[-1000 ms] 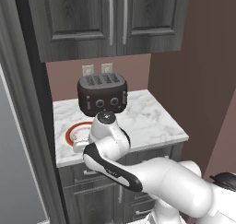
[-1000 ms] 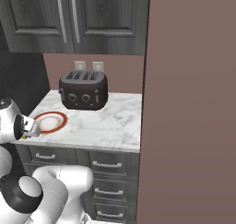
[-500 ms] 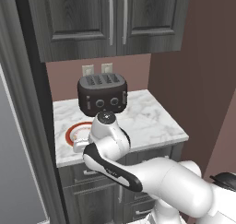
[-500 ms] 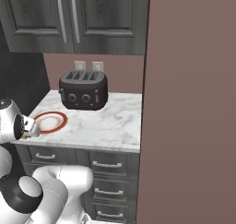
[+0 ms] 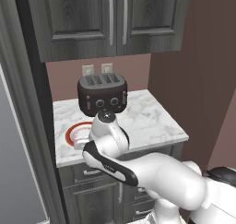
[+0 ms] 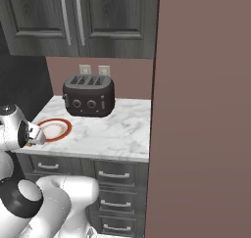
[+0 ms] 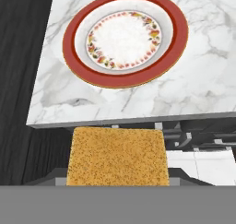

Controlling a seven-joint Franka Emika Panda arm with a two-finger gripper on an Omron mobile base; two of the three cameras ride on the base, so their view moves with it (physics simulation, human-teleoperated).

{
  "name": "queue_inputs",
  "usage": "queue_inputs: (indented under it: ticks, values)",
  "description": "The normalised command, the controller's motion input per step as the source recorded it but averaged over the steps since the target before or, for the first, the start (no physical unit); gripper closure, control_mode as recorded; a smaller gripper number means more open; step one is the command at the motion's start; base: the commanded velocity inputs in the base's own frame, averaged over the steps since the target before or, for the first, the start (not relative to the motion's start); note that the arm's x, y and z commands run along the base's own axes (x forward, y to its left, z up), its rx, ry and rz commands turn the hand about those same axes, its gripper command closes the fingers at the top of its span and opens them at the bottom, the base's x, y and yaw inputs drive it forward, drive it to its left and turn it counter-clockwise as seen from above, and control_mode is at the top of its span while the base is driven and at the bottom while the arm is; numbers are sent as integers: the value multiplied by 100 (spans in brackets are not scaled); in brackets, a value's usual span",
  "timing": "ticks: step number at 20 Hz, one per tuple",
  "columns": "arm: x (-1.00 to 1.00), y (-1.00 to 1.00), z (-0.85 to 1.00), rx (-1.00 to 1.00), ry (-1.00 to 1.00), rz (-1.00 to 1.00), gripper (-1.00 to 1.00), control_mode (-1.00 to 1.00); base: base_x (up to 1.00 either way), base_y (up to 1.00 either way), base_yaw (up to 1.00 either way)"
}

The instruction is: Take the baked cake out of the oven and place it on the plate for cooling. Then close the oven door.

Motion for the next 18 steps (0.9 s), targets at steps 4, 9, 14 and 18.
queue_inputs:
  ticks: [4,9,14,18]
  values:
    - [50,0,9,0,2,-4,100,-100,0,0,0]
    - [49,0,9,-1,7,0,100,-100,0,0,0]
    - [47,0,4,-4,12,-1,100,-100,0,0,0]
    - [51,3,0,-7,10,0,100,-100,0,0,0]
